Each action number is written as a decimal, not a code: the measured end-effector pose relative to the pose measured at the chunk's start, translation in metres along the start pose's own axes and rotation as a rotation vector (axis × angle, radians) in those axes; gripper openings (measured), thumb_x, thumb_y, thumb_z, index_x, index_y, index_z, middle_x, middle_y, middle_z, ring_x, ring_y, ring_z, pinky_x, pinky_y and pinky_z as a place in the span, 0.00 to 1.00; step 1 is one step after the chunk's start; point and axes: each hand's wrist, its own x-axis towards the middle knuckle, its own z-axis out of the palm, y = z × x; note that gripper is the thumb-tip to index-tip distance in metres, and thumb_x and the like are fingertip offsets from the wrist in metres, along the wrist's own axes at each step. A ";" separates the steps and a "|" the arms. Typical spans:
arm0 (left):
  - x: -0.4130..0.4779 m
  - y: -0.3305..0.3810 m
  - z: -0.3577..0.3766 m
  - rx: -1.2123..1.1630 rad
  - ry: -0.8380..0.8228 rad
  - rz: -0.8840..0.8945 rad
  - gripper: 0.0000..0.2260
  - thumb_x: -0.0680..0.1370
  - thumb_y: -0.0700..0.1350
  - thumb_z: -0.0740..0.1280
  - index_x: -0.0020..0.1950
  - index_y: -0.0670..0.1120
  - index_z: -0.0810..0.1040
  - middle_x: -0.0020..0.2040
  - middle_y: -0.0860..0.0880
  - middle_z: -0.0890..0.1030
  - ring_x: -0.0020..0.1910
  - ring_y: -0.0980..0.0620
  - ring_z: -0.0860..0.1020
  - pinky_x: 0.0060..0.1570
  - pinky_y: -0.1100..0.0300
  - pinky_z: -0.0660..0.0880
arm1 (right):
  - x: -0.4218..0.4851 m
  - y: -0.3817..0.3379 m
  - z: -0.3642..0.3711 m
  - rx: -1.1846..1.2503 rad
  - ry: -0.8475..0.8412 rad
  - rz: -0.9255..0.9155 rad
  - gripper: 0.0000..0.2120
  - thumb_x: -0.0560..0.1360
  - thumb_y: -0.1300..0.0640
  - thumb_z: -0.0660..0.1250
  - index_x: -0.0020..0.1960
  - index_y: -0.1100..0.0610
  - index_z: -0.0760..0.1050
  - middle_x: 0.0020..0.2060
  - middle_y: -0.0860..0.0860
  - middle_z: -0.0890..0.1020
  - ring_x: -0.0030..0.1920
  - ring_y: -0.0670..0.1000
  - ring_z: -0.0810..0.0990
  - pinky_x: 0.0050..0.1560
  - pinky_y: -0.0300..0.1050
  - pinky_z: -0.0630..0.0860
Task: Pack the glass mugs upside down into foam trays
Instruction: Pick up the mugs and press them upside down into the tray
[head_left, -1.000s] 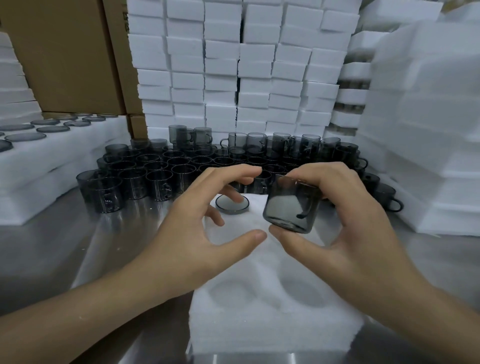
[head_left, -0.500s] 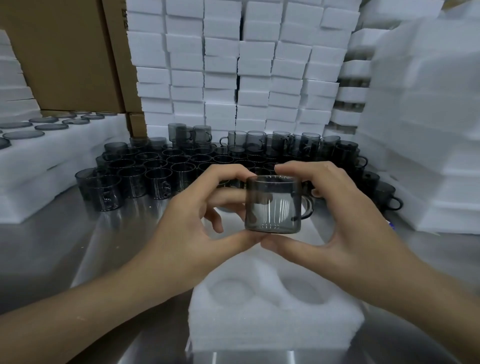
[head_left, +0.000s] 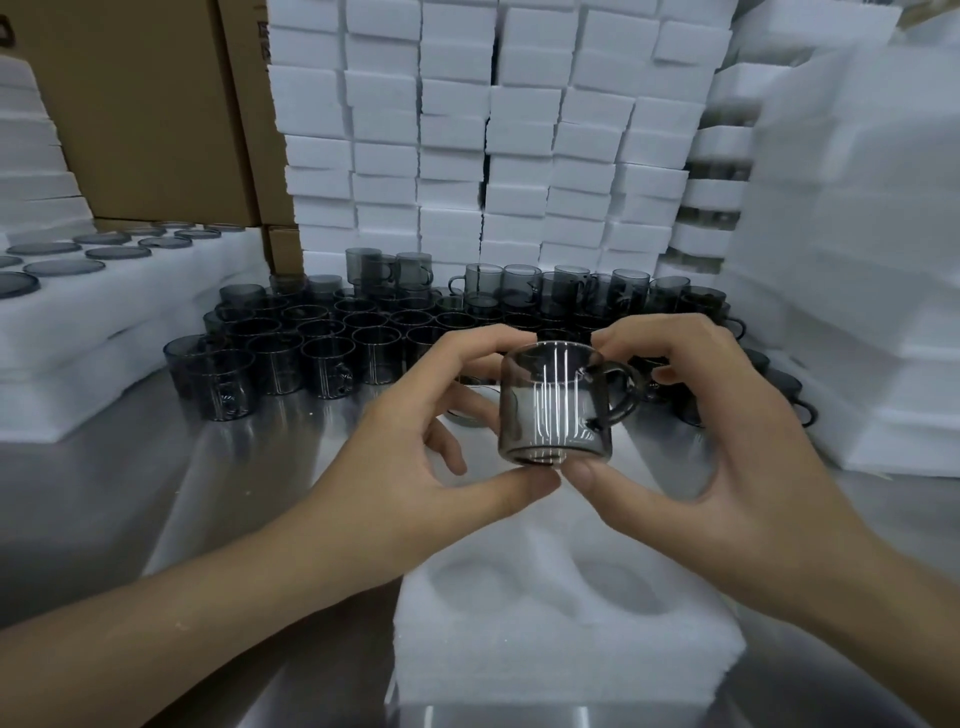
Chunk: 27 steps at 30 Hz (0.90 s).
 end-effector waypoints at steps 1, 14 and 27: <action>0.000 0.000 0.000 0.008 -0.002 0.006 0.33 0.73 0.52 0.82 0.74 0.63 0.72 0.66 0.56 0.80 0.58 0.48 0.83 0.42 0.62 0.79 | 0.014 -0.002 -0.001 -0.008 -0.118 0.121 0.16 0.76 0.56 0.78 0.58 0.48 0.75 0.63 0.45 0.77 0.69 0.52 0.76 0.63 0.37 0.69; -0.001 0.003 -0.003 0.063 -0.052 0.036 0.30 0.69 0.46 0.84 0.68 0.59 0.79 0.60 0.53 0.84 0.61 0.45 0.83 0.53 0.48 0.83 | 0.037 -0.026 0.004 -0.078 -0.384 0.092 0.18 0.83 0.47 0.70 0.66 0.26 0.74 0.63 0.31 0.77 0.74 0.43 0.71 0.74 0.36 0.64; 0.001 -0.013 -0.002 0.169 0.054 -0.157 0.31 0.73 0.60 0.78 0.73 0.70 0.70 0.73 0.68 0.73 0.75 0.64 0.70 0.68 0.54 0.71 | 0.000 0.031 0.012 0.517 -0.032 0.150 0.10 0.82 0.49 0.69 0.54 0.55 0.80 0.48 0.56 0.83 0.52 0.62 0.81 0.56 0.53 0.76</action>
